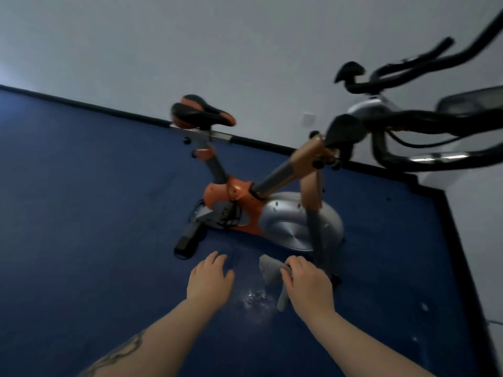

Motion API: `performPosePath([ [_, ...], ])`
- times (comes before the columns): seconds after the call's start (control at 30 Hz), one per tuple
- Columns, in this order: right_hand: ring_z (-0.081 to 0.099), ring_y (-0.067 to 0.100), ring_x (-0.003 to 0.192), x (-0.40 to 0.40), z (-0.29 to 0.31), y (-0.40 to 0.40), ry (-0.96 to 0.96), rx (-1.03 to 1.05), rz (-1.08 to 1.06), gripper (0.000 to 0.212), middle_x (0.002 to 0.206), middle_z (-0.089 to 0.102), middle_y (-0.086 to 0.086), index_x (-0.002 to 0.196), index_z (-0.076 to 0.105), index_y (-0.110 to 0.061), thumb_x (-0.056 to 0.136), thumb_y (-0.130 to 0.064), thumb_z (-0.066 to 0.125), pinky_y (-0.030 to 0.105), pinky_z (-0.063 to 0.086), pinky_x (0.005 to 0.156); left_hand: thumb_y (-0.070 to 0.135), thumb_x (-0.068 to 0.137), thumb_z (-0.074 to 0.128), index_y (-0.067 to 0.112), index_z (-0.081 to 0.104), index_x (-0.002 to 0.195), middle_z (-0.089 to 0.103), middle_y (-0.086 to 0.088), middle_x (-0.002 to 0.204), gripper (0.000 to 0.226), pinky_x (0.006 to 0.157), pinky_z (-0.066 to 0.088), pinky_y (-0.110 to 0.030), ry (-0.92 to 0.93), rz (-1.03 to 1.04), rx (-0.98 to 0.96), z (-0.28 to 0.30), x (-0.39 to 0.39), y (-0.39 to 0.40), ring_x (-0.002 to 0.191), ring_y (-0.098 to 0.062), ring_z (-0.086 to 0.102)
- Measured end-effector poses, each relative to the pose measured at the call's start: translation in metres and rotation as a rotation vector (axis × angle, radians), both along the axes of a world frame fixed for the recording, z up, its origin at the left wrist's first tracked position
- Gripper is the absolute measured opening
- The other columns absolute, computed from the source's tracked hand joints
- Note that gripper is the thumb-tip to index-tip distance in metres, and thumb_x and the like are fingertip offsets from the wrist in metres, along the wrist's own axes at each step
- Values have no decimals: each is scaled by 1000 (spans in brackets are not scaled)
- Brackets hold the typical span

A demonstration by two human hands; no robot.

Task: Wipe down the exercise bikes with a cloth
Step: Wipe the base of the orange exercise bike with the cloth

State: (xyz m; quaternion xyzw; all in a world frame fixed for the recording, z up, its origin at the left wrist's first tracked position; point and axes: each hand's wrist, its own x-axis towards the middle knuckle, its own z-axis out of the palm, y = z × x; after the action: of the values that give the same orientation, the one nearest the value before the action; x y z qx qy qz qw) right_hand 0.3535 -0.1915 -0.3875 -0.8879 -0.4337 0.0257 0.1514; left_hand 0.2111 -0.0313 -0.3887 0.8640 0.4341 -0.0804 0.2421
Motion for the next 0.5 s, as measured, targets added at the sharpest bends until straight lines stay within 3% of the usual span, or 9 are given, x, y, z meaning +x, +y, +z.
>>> performPosePath([
  [0.27,56,16,77,-62,7,140,30,-13,115,20,88,57,-5,95,55,-21,97,-37,44,30,42,65,39,96,41,21,36,145,28,0,156,53,110,33,-38,-77,117,28,7,-67,117,135,-23,37],
  [0.5,56,15,78,-74,8,237,-3,-30,220,20,88,57,-5,94,55,-22,96,-38,44,31,46,66,40,97,40,22,34,146,27,1,156,52,111,32,-36,-71,220,-48,-15,-99,185,137,-21,35],
])
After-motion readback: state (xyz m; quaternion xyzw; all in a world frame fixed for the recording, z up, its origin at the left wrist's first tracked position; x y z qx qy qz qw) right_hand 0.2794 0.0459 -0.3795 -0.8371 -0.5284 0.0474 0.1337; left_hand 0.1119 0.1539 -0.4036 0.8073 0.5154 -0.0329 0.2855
